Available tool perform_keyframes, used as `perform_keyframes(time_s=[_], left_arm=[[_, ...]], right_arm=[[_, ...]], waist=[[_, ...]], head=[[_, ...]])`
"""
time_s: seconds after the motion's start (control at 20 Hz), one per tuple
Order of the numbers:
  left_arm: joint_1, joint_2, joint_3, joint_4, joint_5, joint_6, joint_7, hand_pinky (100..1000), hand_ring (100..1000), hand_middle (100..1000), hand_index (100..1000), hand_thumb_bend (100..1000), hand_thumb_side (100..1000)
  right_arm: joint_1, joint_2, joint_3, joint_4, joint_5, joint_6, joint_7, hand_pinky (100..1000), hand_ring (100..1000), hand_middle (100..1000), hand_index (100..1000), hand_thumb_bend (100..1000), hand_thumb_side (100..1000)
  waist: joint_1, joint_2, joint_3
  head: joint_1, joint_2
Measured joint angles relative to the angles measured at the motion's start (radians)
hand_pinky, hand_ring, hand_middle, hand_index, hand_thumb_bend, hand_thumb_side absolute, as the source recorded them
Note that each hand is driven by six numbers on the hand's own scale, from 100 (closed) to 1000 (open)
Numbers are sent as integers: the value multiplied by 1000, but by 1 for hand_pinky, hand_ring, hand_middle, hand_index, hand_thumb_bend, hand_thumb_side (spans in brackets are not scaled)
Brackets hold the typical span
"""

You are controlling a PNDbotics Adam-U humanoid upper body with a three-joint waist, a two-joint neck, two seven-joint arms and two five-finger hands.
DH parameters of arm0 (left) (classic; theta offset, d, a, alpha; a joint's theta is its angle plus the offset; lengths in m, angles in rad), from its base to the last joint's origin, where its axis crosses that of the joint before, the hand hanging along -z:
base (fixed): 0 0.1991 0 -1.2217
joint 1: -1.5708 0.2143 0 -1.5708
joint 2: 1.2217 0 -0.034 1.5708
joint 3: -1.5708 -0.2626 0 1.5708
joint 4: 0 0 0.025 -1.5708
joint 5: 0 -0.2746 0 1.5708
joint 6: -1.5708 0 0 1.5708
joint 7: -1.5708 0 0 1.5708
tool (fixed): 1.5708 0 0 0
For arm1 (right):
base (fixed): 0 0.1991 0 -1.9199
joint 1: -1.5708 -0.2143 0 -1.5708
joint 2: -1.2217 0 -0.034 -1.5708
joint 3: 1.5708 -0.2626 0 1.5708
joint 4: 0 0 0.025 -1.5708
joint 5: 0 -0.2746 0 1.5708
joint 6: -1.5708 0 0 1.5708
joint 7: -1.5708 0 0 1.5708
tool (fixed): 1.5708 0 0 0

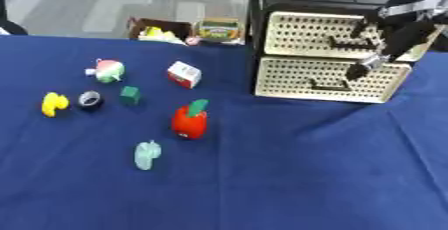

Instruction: Pick up objects from table and place into drawer.

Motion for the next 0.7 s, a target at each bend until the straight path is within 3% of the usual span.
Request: perform_keyframes(time_s=[0.7], left_arm=[[-1,0,0,0,0,-3,-3,461,492,467,745,100,626]], right_arm=[[-4,39,24,64,-3,0,0,100,100,100,900,803,547]], waist=[[3,1,7]], head=[[-4,-3]])
